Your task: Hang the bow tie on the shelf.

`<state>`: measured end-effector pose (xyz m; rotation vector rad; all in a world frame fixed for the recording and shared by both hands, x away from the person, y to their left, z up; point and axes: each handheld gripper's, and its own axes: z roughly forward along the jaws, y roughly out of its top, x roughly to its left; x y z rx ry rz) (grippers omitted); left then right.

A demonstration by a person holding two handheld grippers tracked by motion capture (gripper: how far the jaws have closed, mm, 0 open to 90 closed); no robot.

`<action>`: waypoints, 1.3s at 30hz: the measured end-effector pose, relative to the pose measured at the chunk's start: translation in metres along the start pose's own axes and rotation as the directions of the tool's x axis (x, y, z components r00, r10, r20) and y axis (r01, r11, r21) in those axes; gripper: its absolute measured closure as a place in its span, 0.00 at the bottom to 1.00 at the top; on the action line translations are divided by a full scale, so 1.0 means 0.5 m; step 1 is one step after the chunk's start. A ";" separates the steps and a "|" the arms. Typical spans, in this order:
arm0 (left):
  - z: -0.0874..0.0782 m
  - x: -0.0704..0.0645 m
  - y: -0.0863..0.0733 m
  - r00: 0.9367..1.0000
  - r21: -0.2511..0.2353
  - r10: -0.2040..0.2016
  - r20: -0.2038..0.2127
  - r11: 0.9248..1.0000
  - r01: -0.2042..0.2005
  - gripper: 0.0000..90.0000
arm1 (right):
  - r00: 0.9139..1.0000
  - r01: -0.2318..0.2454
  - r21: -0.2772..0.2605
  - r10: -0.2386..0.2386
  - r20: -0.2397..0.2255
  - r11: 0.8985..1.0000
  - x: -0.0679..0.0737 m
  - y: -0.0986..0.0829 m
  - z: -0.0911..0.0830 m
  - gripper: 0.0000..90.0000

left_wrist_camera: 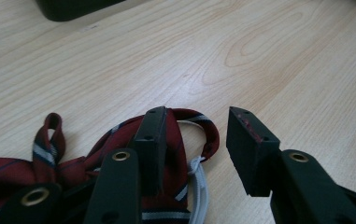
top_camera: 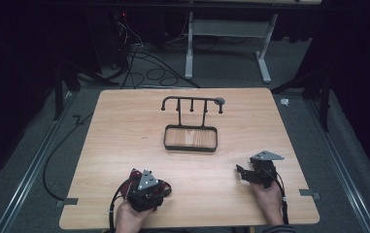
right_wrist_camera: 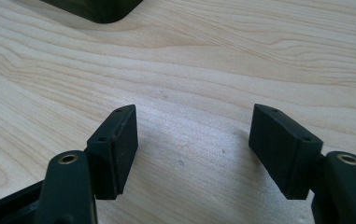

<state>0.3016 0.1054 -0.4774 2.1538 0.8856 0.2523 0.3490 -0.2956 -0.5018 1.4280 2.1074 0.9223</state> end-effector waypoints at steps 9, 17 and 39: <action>0.025 -0.010 0.000 1.000 0.033 0.021 0.018 0.999 -0.022 0.73 | 1.000 -0.003 0.000 0.003 -0.001 1.000 0.000 0.000 0.000 0.38; 0.040 -0.015 -0.002 0.999 0.065 0.038 0.020 0.997 -0.040 0.78 | 1.000 -0.003 0.000 0.003 -0.001 1.000 0.000 0.000 0.000 0.38; 0.028 -0.015 0.020 0.997 0.053 0.064 0.045 0.996 -0.066 0.98 | 1.000 -0.003 -0.002 0.003 -0.005 1.000 -0.001 0.000 0.000 0.38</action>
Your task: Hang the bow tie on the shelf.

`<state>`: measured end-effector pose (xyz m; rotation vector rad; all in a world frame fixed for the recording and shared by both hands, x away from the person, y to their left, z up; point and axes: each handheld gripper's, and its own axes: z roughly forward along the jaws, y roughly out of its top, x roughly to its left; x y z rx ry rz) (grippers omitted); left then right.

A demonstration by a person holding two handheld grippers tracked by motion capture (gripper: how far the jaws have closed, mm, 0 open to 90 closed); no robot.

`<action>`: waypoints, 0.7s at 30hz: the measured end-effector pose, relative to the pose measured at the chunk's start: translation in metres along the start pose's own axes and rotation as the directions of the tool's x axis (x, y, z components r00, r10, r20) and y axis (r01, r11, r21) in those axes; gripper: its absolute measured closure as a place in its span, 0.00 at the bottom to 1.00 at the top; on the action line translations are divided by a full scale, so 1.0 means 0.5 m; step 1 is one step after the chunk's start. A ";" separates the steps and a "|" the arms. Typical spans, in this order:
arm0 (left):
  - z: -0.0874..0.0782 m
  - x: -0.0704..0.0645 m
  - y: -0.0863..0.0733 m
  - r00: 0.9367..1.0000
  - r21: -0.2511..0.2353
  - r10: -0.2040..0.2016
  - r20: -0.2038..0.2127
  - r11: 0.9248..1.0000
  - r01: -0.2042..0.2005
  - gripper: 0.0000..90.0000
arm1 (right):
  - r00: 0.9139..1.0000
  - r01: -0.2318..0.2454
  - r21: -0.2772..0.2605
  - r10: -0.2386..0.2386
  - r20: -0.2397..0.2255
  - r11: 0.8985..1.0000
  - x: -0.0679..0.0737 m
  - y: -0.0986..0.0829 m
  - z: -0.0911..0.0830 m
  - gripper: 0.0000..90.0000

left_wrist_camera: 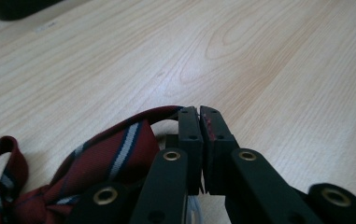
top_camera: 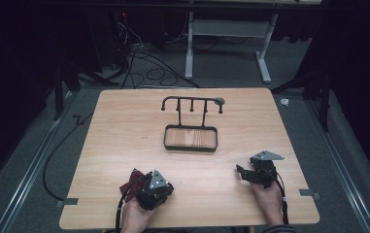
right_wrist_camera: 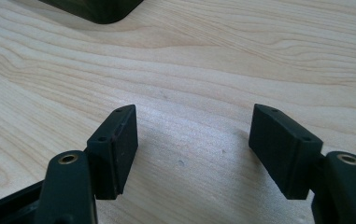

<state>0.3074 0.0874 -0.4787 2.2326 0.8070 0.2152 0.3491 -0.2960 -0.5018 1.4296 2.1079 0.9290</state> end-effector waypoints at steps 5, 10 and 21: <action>-0.018 0.006 0.015 1.000 -0.032 -0.010 0.012 0.999 0.010 0.98 | 1.000 -0.003 0.001 0.003 -0.003 1.000 0.000 0.000 0.000 0.38; -0.038 0.010 0.031 1.000 -0.061 -0.007 0.014 0.998 0.008 0.98 | 1.000 -0.003 0.001 0.003 -0.004 1.000 -0.001 0.000 0.000 0.38; -0.086 0.017 0.070 1.000 -0.119 0.018 0.001 0.993 -0.018 0.98 | 1.000 -0.003 0.001 0.003 -0.003 1.000 0.000 0.000 0.000 0.38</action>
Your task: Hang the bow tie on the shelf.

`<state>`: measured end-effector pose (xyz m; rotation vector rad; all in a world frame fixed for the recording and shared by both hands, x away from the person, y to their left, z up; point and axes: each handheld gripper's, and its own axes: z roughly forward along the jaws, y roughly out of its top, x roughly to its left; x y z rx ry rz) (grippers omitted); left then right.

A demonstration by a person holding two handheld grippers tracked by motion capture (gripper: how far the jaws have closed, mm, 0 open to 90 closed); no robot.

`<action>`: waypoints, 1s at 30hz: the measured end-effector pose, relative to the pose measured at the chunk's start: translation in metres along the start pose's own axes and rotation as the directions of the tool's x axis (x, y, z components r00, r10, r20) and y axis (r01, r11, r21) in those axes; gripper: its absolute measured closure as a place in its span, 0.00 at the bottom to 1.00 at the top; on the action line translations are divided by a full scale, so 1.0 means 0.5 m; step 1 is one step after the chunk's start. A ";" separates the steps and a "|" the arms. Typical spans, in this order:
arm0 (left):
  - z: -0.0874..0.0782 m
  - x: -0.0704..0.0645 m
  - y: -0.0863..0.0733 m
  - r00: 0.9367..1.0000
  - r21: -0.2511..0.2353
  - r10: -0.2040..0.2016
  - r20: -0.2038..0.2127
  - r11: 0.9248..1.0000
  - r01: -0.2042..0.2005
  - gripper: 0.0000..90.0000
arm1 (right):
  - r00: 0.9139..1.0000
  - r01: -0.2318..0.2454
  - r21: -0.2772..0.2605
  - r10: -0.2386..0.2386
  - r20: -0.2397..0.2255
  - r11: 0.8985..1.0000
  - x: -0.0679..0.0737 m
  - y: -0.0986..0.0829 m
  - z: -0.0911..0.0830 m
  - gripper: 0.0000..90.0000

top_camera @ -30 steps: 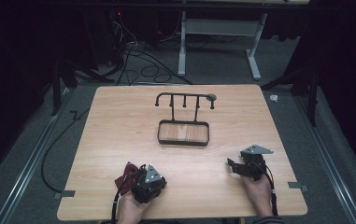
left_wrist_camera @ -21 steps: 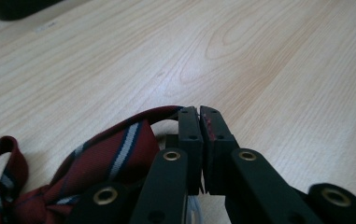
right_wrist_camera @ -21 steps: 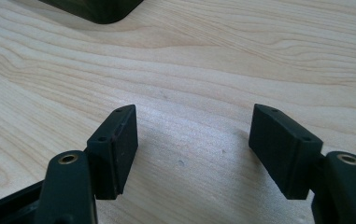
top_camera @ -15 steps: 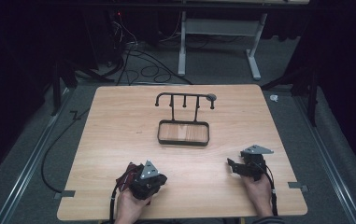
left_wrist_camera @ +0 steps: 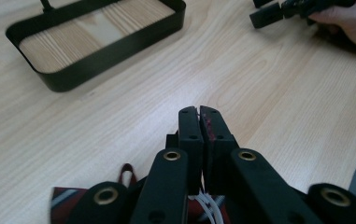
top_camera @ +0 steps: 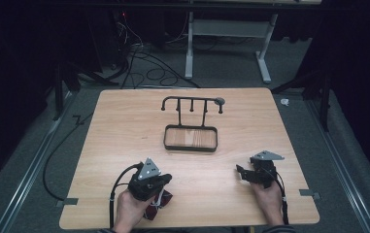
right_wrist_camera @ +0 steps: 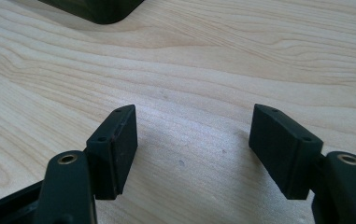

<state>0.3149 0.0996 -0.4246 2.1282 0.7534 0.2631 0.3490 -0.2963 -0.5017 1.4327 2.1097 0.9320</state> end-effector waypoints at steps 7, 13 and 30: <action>-0.022 0.005 0.041 1.000 -0.042 0.023 -0.002 0.999 -0.023 0.98 | 1.000 -0.001 -0.001 0.001 -0.001 1.000 0.000 0.000 0.000 0.37; -0.033 0.008 0.077 0.998 -0.065 0.055 -0.014 0.996 -0.056 0.98 | 1.000 -0.002 -0.002 0.002 -0.001 1.000 -0.001 0.000 0.000 0.37; -0.044 0.011 0.160 0.994 -0.128 0.106 -0.012 0.986 -0.107 0.98 | 1.000 0.000 -0.002 0.000 -0.002 1.000 -0.001 0.000 0.000 0.37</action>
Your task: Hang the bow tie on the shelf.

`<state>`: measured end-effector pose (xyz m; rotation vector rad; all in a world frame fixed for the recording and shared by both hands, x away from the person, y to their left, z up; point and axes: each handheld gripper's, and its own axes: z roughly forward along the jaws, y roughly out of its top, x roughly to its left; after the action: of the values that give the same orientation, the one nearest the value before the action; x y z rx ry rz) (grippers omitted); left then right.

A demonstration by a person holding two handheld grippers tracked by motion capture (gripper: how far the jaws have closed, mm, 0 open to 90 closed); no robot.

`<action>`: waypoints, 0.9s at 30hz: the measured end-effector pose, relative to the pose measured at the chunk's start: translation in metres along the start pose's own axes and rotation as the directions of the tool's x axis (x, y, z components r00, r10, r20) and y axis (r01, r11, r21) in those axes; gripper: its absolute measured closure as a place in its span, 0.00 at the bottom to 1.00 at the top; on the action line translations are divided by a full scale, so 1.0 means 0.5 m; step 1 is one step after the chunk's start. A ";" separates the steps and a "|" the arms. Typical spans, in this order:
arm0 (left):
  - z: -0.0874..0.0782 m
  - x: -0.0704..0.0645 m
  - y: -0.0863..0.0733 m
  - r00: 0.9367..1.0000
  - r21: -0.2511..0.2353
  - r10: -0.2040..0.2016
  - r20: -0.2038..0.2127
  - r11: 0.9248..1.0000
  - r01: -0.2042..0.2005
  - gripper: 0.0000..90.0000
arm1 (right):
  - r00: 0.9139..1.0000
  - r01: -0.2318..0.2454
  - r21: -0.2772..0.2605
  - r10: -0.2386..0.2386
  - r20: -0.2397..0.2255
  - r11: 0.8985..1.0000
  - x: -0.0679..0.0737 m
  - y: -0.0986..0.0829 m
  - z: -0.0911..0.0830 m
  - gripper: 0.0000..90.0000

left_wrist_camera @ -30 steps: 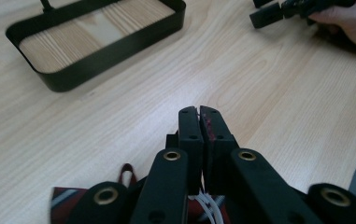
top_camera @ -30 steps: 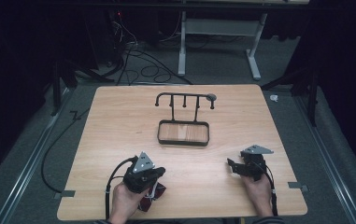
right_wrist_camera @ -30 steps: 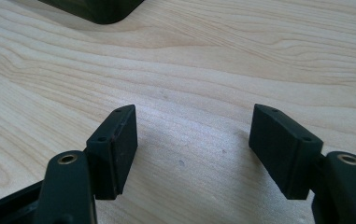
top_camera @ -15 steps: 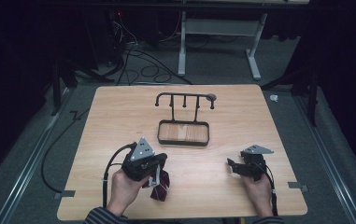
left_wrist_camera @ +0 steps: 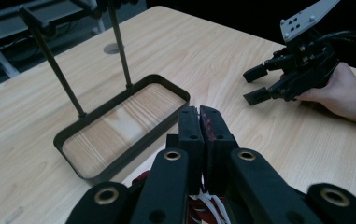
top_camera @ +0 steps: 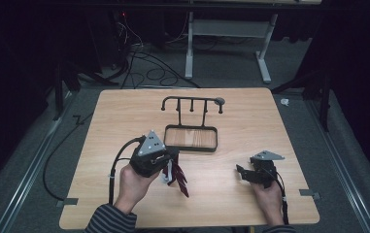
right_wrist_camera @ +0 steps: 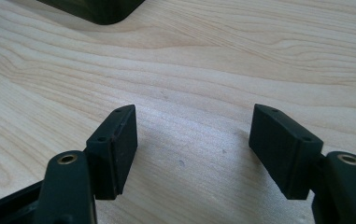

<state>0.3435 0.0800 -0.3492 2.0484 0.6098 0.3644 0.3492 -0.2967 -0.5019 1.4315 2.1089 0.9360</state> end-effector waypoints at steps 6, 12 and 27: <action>0.009 0.007 0.025 1.000 -0.011 0.005 0.011 1.000 -0.005 0.98 | 1.000 0.000 0.000 0.000 -0.001 1.000 0.000 0.000 0.000 0.37; 0.019 0.012 0.040 1.000 -0.008 0.007 0.022 1.000 -0.007 0.98 | 1.000 -0.001 0.001 0.001 -0.002 1.000 0.000 0.000 0.000 0.37; 0.031 0.030 0.079 1.000 -0.038 -0.009 0.028 0.999 0.010 0.98 | 1.000 -0.002 0.000 0.002 -0.003 1.000 0.000 0.000 0.000 0.37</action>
<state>0.3743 0.0601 -0.3231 2.0106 0.5915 0.3393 0.3490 -0.2967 -0.5018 1.4332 2.1107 0.9394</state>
